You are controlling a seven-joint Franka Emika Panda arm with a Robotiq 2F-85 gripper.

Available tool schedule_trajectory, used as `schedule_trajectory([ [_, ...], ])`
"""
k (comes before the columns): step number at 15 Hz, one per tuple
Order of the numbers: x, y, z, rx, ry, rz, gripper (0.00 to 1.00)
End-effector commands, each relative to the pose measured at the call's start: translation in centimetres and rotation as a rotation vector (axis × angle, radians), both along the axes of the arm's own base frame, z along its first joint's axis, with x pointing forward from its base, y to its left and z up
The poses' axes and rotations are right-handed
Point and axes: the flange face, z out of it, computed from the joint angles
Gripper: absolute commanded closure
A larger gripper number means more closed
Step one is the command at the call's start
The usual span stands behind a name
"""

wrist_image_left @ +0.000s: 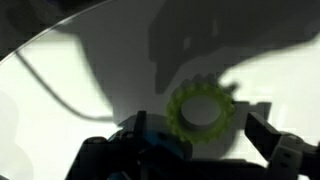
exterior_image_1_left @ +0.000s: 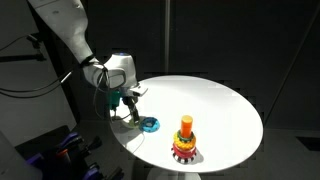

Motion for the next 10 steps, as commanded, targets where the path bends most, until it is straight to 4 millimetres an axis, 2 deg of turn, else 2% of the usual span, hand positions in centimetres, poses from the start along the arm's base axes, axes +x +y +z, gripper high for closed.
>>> schedule_trajectory([
  [1,0.9,0.1,-0.5,-0.009,-0.015,0.001,0.0],
  [10,1.3,0.7,-1.5,0.011,-0.027,0.005,0.0],
])
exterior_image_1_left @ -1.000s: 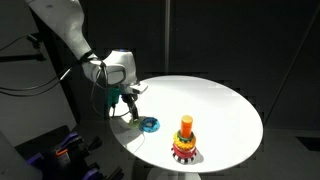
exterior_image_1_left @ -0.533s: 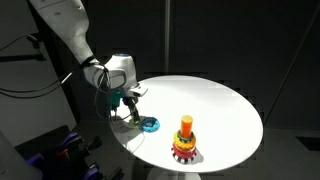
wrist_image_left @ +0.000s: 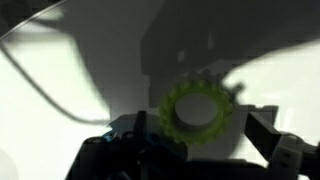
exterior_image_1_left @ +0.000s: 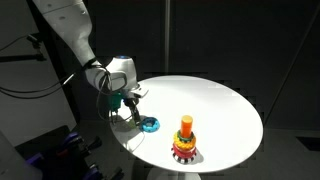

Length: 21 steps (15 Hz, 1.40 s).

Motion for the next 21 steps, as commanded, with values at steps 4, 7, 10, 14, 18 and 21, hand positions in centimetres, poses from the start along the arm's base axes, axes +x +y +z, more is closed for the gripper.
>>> schedule_trajectory([
  [4,0.6,0.5,-0.8,0.004,-0.002,0.013,0.0],
  [7,0.6,0.4,-1.1,0.0,0.006,0.013,0.0],
  [10,0.6,0.3,-1.5,-0.004,0.013,0.01,0.17],
  [14,0.9,0.3,-0.8,-0.007,0.009,0.007,0.49],
  [18,1.0,-0.2,1.4,0.0,0.005,-0.002,0.51],
  [21,1.1,-0.8,3.8,-0.004,-0.014,-0.01,0.51],
])
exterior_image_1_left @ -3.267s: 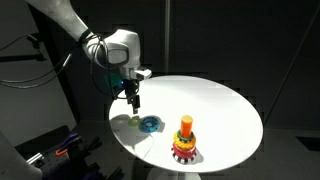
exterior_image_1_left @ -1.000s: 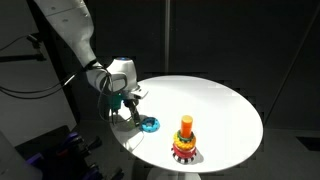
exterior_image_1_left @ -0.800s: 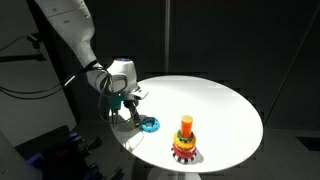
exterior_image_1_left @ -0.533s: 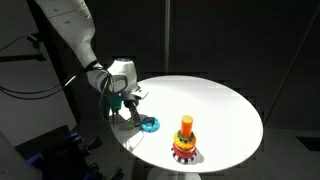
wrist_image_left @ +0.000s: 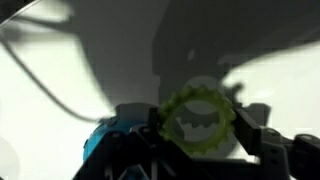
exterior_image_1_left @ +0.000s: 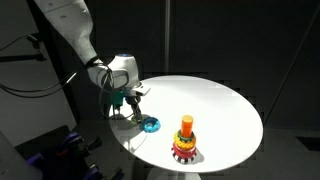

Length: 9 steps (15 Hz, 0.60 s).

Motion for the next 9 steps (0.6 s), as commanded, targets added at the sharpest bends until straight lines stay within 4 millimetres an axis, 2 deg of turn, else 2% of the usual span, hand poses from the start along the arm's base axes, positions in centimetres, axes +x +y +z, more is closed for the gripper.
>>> schedule_trajectory([
  [1,0.2,-0.9,4.1,0.001,-0.022,-0.009,0.51],
  [6,0.4,-2.9,8.8,-0.001,-0.055,-0.043,0.51],
  [9,0.2,-4.8,10.9,-0.013,-0.06,-0.067,0.51],
])
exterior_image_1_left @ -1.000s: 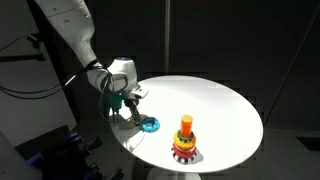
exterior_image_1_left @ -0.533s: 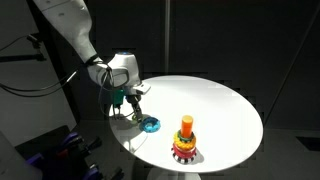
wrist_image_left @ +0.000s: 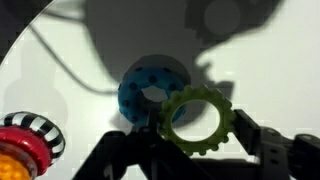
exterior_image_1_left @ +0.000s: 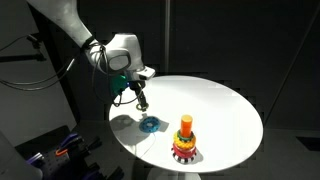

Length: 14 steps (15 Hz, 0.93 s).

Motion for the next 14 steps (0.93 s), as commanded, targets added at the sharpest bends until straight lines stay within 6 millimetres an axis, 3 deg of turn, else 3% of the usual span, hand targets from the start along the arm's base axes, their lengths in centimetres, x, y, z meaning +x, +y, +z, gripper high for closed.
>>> schedule_trajectory([
  [1,-0.9,-2.6,2.9,-0.02,0.0,-0.027,0.51],
  [14,-3.3,-13.9,8.6,-0.062,-0.044,-0.241,0.51],
])
